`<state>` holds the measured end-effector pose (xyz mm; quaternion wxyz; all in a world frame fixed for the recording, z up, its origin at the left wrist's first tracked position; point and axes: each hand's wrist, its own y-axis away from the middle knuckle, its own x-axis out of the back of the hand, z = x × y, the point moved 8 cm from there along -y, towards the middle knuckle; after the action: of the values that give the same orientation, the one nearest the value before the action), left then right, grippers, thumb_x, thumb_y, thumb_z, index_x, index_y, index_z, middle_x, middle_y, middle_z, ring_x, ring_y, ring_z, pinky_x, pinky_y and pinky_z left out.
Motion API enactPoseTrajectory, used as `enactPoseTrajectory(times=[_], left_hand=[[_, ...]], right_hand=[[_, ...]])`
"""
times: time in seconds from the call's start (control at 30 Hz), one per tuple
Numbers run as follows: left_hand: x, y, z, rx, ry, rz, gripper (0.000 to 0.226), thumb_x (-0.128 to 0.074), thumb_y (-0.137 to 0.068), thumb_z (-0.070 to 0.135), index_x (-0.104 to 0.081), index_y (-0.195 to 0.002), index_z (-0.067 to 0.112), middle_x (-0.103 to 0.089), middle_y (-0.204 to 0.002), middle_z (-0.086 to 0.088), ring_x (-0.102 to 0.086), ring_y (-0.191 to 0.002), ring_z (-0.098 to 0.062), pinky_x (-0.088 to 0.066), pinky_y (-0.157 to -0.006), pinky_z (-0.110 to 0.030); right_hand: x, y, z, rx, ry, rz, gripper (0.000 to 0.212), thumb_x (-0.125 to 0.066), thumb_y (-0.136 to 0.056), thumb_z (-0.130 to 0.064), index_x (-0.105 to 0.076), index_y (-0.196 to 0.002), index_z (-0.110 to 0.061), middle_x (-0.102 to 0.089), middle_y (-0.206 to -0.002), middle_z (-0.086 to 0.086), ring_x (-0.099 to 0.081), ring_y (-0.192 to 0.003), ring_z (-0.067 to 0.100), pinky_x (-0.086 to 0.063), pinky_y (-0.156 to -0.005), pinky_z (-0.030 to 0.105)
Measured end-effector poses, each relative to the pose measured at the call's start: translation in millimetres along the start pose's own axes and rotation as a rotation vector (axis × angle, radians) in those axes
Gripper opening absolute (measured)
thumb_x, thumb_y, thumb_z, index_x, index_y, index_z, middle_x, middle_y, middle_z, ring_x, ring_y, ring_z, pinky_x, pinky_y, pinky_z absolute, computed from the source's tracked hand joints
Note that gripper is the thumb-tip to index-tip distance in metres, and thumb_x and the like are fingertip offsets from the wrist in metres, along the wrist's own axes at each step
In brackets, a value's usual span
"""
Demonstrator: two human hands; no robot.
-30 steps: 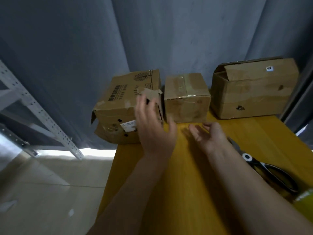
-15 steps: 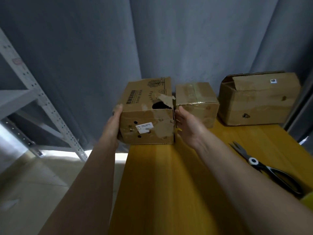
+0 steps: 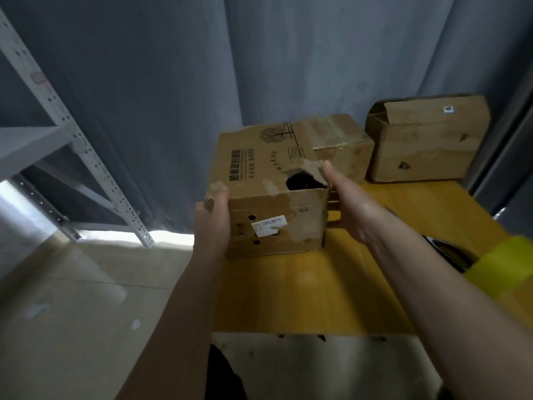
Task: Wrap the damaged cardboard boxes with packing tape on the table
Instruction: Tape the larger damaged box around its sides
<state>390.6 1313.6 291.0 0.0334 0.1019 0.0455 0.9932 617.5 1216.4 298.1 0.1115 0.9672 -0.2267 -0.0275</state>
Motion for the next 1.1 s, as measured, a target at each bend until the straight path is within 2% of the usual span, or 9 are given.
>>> enactPoseTrajectory(times=[0.07, 0.17, 0.27, 0.4, 0.57, 0.77, 0.9, 1.0, 1.1], left_hand=[[-11.8, 22.0, 0.2, -0.009, 0.003, -0.034, 0.056, -0.05, -0.091, 0.058, -0.052, -0.119, 0.01, -0.062, -0.109, -0.005, -0.062, -0.097, -0.021, -0.052, -0.082, -0.04], [-28.0, 56.3, -2.6, -0.01, -0.016, -0.045, 0.061, -0.052, -0.088, 0.063, -0.05, -0.121, 0.012, -0.062, -0.111, -0.006, -0.062, -0.103, -0.025, -0.05, -0.094, -0.046], [-36.7, 76.7, -1.4, -0.019, -0.056, -0.037, 0.061, -0.048, -0.089, 0.063, -0.047, -0.125, 0.014, -0.061, -0.111, -0.004, -0.06, -0.104, -0.025, -0.048, -0.094, -0.046], [-40.2, 80.4, 10.9, -0.051, 0.028, -0.056, 0.056, -0.042, -0.096, 0.056, -0.046, -0.135, 0.016, -0.06, -0.126, -0.006, -0.058, -0.114, -0.025, -0.045, -0.103, -0.049], [-40.5, 97.2, 7.8, -0.074, -0.056, -0.021, 0.061, -0.035, -0.094, 0.065, -0.041, -0.137, 0.023, -0.056, -0.119, 0.003, -0.055, -0.117, -0.023, -0.042, -0.103, -0.047], [-40.0, 105.1, 15.7, -0.05, -0.067, 0.09, 0.068, -0.038, -0.096, 0.059, -0.026, -0.15, 0.018, -0.041, -0.149, -0.009, -0.04, -0.135, -0.03, -0.032, -0.113, -0.05], [-34.9, 136.0, 63.4, -0.522, -0.418, 0.33, 0.071, -0.053, -0.094, 0.043, -0.024, -0.151, 0.012, -0.015, -0.162, -0.009, -0.007, -0.15, -0.024, -0.009, -0.121, -0.045], [-66.9, 163.1, 86.2, -0.826, -0.481, 0.222, 0.066, -0.06, -0.09, 0.027, -0.033, -0.148, 0.009, -0.018, -0.161, -0.011, -0.008, -0.15, -0.024, -0.011, -0.12, -0.041], [-104.3, 193.7, 86.8, -1.028, -0.46, 0.038, 0.056, -0.059, -0.089, 0.018, -0.043, -0.141, 0.008, -0.032, -0.155, -0.01, -0.021, -0.146, -0.022, -0.016, -0.119, -0.033]], right_hand=[[13.7, 6.6, 1.1, 0.013, -0.024, 0.073, 0.04, -0.048, -0.09, -0.061, -0.06, -0.114, -0.031, -0.063, -0.119, -0.004, -0.057, -0.103, 0.014, -0.043, -0.093, 0.04], [32.7, 18.7, 4.4, 0.002, -0.14, 0.151, 0.053, -0.049, -0.094, -0.053, -0.05, -0.135, -0.02, -0.061, -0.126, 0.001, -0.058, -0.107, 0.016, -0.046, -0.081, 0.031], [47.6, 34.9, 6.8, 0.009, -0.153, 0.164, 0.048, -0.05, -0.094, -0.051, -0.054, -0.131, -0.021, -0.063, -0.121, -0.002, -0.06, -0.099, 0.011, -0.044, -0.069, 0.026], [52.4, 49.7, 13.1, 0.017, -0.088, 0.167, 0.055, -0.05, -0.093, -0.053, -0.05, -0.137, -0.02, -0.057, -0.132, -0.002, -0.055, -0.112, 0.015, -0.042, -0.094, 0.032], [56.2, 61.4, 13.3, 0.032, -0.044, 0.205, 0.049, -0.045, -0.096, -0.05, -0.05, -0.134, -0.02, -0.056, -0.124, -0.004, -0.049, -0.104, 0.014, -0.035, -0.089, 0.032], [57.4, 73.0, 9.8, 0.033, -0.101, 0.179, 0.049, -0.044, -0.099, -0.048, -0.048, -0.136, -0.016, -0.055, -0.121, -0.002, -0.05, -0.098, 0.013, -0.036, -0.089, 0.031], [87.2, 89.9, -11.6, 0.168, 0.088, 0.322, 0.049, -0.049, -0.099, -0.034, -0.04, -0.144, -0.016, -0.046, -0.143, 0.004, -0.047, -0.125, 0.022, -0.039, -0.098, 0.032], [112.3, 103.6, -42.1, 0.298, 0.348, 0.373, 0.043, -0.048, -0.098, -0.01, -0.045, -0.139, -0.017, -0.048, -0.141, 0.004, -0.046, -0.129, 0.021, -0.04, -0.101, 0.03], [141.8, 118.3, -55.7, 0.306, 0.509, 0.419, 0.058, -0.048, -0.09, 0.003, -0.041, -0.142, -0.022, -0.043, -0.146, 0.002, -0.039, -0.135, 0.02, -0.038, -0.103, 0.033]])
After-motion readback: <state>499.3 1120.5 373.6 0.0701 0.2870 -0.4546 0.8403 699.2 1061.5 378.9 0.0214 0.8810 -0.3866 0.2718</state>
